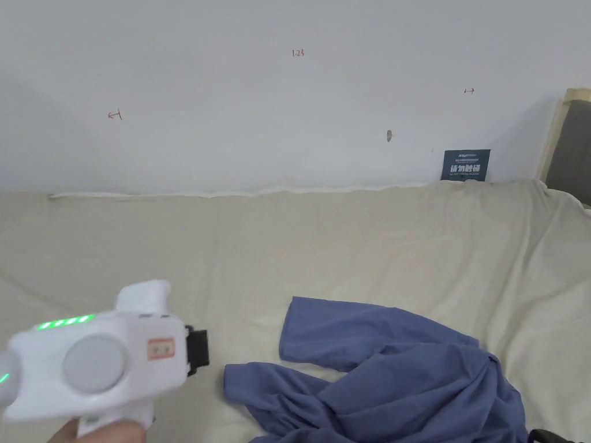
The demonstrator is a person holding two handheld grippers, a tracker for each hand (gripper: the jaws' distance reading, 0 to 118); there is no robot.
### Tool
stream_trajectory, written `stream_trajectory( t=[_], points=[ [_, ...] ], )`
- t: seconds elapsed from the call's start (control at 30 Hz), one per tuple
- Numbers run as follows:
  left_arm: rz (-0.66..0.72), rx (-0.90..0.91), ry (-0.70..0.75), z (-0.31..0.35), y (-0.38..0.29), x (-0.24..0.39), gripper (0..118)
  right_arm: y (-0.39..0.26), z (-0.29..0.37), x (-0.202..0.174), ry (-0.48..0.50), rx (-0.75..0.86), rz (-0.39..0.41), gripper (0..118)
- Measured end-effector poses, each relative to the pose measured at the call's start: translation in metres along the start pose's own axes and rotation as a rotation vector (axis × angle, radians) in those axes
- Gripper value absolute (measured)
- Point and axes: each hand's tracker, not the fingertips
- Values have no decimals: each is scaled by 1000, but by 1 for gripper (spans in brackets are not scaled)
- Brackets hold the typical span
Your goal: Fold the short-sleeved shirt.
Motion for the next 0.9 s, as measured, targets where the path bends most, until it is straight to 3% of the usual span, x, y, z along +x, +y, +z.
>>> stream_trajectory(
  t=[0.07, 0.13, 0.17, 0.2, 0.4, 0.57, 0.67, 0.7, 0.73, 0.77, 0.83, 0.9],
  points=[
    [-61, -56, 72, -44, 17, 5, 18, 1, -8, 1, 48, -28, -19, 1],
    [-138, -123, 129, -87, 25, 12, 86, -1, -18, 5, 81, -53, -39, 1],
    [-165, -184, 132, -110, 28, 14, 111, -2, -24, 7, 75, -57, -38, 1],
    [-170, -229, 129, -130, 30, 15, 118, -4, -30, 9, 65, -62, -34, 1],
    [-53, -449, 154, -200, 23, 9, 118, -11, -56, 29, 8, -107, -6, 1],
    [-114, -409, 183, -202, 15, 18, 113, -15, -69, 39, -3, -132, -34, 1],
    [-165, -378, 229, -190, 10, 26, 77, -15, -72, 38, -6, -137, -37, 1],
    [-175, -355, 205, -180, 11, 32, 50, -15, -72, 38, -4, -136, -35, 1],
    [-213, -335, 207, -172, 12, 37, 8, -14, -72, 38, 2, -132, -30, 1],
    [-270, -324, 235, -166, 11, 42, 5, -12, -70, 36, 7, -123, -25, 1],
    [-260, -350, 115, -158, 10, 41, 5, -4, -70, 36, 9, -98, -15, 1],
    [-289, -379, 171, -156, 8, 40, 5, 15, -75, 42, 20, -50, -25, 1]
  ],
)
